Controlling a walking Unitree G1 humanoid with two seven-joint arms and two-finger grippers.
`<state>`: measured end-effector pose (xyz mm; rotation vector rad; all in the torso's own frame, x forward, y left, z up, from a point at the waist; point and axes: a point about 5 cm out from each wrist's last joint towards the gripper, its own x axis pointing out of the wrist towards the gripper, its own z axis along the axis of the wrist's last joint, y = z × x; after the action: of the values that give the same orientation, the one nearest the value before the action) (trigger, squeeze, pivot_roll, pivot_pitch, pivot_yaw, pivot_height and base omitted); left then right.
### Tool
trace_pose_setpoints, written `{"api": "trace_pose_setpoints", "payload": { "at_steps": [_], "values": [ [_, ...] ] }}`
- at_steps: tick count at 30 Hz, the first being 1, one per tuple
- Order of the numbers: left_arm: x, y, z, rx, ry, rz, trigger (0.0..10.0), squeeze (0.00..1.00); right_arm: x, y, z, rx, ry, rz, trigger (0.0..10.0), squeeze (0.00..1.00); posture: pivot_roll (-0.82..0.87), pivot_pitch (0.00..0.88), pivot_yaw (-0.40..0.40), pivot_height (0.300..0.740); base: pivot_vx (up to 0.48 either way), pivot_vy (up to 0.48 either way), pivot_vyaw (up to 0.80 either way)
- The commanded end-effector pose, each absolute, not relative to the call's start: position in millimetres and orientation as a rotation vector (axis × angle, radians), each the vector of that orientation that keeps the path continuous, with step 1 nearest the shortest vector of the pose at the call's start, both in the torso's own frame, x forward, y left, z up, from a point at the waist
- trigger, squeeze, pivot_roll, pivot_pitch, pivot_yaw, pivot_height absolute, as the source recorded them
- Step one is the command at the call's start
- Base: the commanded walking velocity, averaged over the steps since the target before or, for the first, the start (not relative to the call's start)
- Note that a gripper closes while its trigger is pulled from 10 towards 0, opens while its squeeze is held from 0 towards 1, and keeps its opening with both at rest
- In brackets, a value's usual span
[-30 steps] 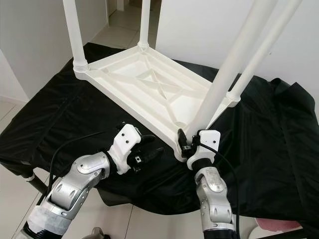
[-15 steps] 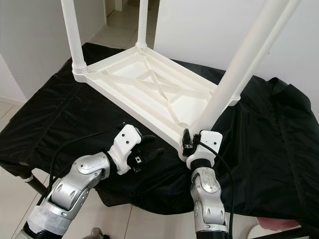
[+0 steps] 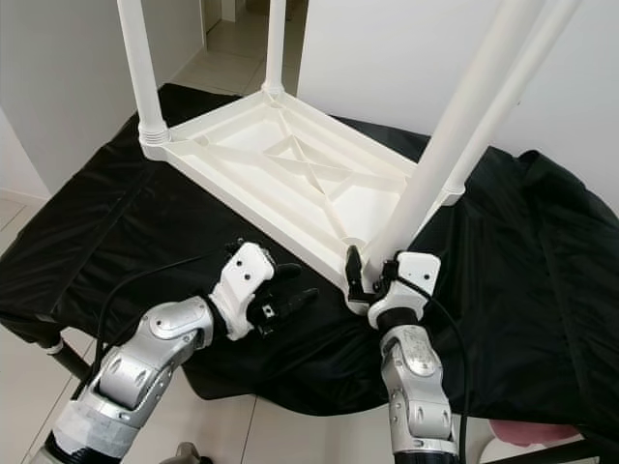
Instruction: Building children table
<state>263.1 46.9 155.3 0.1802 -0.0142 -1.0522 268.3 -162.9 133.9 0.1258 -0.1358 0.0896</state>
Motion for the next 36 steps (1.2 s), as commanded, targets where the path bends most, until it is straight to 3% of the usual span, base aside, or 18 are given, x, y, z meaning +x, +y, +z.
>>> {"api": "trace_pose_setpoints", "payload": {
  "at_steps": [1, 9, 10, 21, 22, 24, 25, 36],
  "values": [
    [260.6, 44.4, 155.5, 0.181, -0.013, -1.049, 10.0, 0.00, 268.3, -164.4, 133.7, 0.118, -0.130, 0.130, 10.0, 0.00, 0.02, 0.049, -0.123, 0.740, 0.000, 0.000, 0.00],
    [263.1, 46.6, 156.2, 0.181, -0.014, -1.034, 10.0, 0.00, 277.2, -163.8, 138.1, 0.043, -0.131, 0.411, 10.0, 0.00, 0.02, 0.050, -0.112, 0.740, 0.000, 0.000, 0.00],
    [264.9, 47.4, 156.8, 0.186, -0.017, -1.032, 10.0, 0.00, 281.2, -167.3, 138.7, -0.001, -0.114, 0.511, 10.0, 0.00, 0.02, 0.047, -0.108, 0.740, 0.000, 0.000, 0.00],
    [267.0, 48.8, 159.5, 0.187, -0.023, -1.024, 10.0, 0.00, 292.7, -172.4, 135.0, -0.090, -0.088, 0.634, 10.0, 0.00, 0.03, 0.048, -0.098, 0.740, 0.000, 0.000, 0.00],
    [266.7, 48.9, 159.4, 0.187, -0.023, -1.024, 10.0, 0.00, 292.9, -172.4, 133.6, -0.092, -0.084, 0.647, 6.9, 0.00, 0.03, 0.048, -0.098, 0.740, 0.000, 0.000, 0.00],
    [266.6, 49.8, 159.6, 0.188, -0.022, -1.025, 10.0, 0.00, 292.4, -171.8, 129.7, -0.105, -0.074, 0.677, 2.7, 0.00, 0.03, 0.050, -0.094, 0.740, 0.000, 0.000, 0.00],
    [266.9, 50.1, 159.7, 0.190, -0.022, -1.024, 10.0, 0.00, 291.9, -172.0, 128.0, -0.098, -0.068, 0.686, 0.0, 0.00, 0.03, 0.050, -0.094, 0.740, 0.000, 0.000, 0.00],
    [267.4, 50.3, 160.5, 0.192, -0.021, -1.027, 10.0, 0.00, 291.2, -175.3, 122.6, -0.059, -0.051, 0.699, 0.0, 0.00, 0.03, 0.055, -0.086, 0.740, 0.000, 0.000, 0.00]
  ]
}}
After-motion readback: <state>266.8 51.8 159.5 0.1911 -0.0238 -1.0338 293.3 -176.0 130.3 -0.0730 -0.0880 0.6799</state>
